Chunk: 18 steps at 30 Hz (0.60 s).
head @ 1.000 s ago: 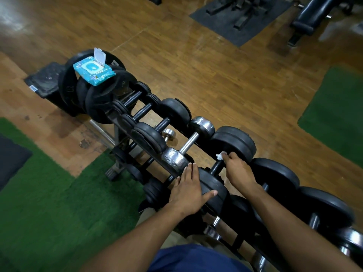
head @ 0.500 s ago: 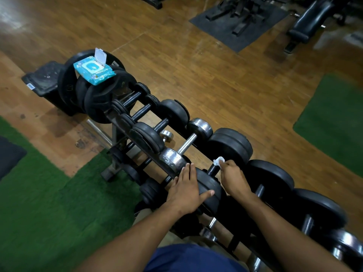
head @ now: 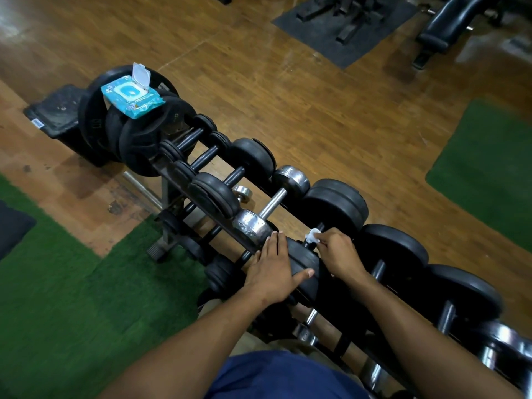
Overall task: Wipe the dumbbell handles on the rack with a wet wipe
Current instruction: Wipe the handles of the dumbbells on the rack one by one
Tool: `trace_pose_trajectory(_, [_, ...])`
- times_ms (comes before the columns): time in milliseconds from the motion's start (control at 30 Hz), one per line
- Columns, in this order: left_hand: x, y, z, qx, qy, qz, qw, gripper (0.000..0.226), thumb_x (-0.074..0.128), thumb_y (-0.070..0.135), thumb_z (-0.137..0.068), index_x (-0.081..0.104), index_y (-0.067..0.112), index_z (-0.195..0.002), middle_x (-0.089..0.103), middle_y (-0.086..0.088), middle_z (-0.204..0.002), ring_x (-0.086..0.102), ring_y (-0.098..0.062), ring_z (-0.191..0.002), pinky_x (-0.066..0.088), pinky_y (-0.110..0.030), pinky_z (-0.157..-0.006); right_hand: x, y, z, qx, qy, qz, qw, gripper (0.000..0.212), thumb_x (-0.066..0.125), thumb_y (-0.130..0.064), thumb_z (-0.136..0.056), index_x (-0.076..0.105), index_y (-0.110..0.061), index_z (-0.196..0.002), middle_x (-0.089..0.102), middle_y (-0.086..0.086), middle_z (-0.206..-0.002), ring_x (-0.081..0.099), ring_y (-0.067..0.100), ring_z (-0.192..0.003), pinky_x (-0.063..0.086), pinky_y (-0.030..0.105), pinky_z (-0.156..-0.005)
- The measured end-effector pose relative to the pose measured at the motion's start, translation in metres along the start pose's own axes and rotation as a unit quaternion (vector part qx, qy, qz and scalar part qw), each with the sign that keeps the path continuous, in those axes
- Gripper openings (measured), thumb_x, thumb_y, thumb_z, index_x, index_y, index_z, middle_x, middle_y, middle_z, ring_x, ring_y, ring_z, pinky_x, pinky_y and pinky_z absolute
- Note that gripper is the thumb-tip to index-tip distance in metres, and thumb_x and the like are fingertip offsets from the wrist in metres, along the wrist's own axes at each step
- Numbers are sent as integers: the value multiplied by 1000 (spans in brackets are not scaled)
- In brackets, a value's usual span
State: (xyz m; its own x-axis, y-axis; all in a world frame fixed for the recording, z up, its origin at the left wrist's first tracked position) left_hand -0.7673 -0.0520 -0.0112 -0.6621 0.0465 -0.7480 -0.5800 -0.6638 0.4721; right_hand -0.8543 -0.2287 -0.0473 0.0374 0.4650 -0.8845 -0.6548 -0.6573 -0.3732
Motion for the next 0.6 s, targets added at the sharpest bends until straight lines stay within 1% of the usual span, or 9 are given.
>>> trace_pose_trajectory(133, [1,0,-1,-1,-7,-1,1000,115,42,82,-88,-13,14,-162,-11,-4,-171,-5,-19,-157,13,-45,-127,-7,9,-9,56,21,-95,994,35,49,-15,-96,64,-21,-127,63,10,-112,64,26,-98,48,29,-75])
trace_pose_trajectory(200, [1,1,-1,-1,-8,0,1000,115,43,82,-88,-13,14,-162,-11,-4,-171,-5,-19,-157,13,-45,-127,-10,5,-8,125,52,-190,972,38,53,-11,-95,66,-21,-130,68,9,-108,64,21,-89,45,26,-69])
trace_pose_trajectory(267, [0,0,0,-2,-3,-1,1000,115,43,82,-88,-13,14,-162,-12,-4,-171,-5,-19,-157,13,-45,-127,-1,1,-3,211,57,-287,933,31,57,-11,-94,72,-21,-120,71,6,-104,63,19,-89,46,28,-72])
trace_pose_trajectory(333, [0,0,-1,-4,-6,-3,1000,116,43,83,-87,-13,14,-162,-11,-4,-171,-5,-19,-157,13,-45,-127,17,4,2,283,46,-398,872,17,60,-12,-91,76,-18,-89,69,8,-89,62,21,-82,48,29,-70])
trace_pose_trajectory(367, [1,1,-2,-5,-8,-2,1000,116,43,83,-87,-12,13,-162,-10,-5,-171,-4,-19,-157,13,-45,-127,20,5,5,306,36,-447,840,19,59,-9,-90,71,-15,-76,63,10,-78,59,21,-73,50,28,-64])
trace_pose_trajectory(400, [3,3,-2,-4,-3,-5,1000,117,44,83,-86,-11,13,-162,-9,-5,-171,-3,-20,-158,14,-44,-126,22,7,7,323,23,-492,808,24,57,-5,-91,65,-14,-71,58,12,-73,56,20,-66,51,26,-59])
trace_pose_trajectory(467, [3,2,0,-9,9,-13,1000,117,46,82,-86,-9,12,-162,-6,-6,-172,-1,-20,-158,14,-44,-125,21,5,10,343,9,-545,765,26,50,2,-94,63,-12,-77,59,12,-73,56,15,-62,53,22,-56])
trace_pose_trajectory(500, [3,1,-2,-7,13,-11,1000,117,46,82,-86,-9,12,-162,-6,-6,-171,-1,-21,-158,14,-44,-125,17,4,10,342,12,-560,754,26,47,4,-95,64,-11,-81,63,11,-77,59,14,-65,54,22,-59])
trace_pose_trajectory(600, [5,0,-6,-1,6,-10,1000,118,44,83,-86,-10,11,-162,-6,-7,-171,-1,-21,-158,14,-45,-126,3,-2,5,321,59,-596,734,30,44,7,-96,64,-13,-84,65,6,-89,60,14,-81,54,30,-84])
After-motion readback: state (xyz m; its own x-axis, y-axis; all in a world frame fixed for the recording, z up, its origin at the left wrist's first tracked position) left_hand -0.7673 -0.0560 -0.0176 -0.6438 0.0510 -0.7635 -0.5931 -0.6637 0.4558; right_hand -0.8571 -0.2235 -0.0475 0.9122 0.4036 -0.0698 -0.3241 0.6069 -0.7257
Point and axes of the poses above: each hand's wrist, its own z-axis away from the middle knuckle, its own x-axis out of the palm, y = z × x, the point moved 3 cm from there along -z, towards the middle knuckle
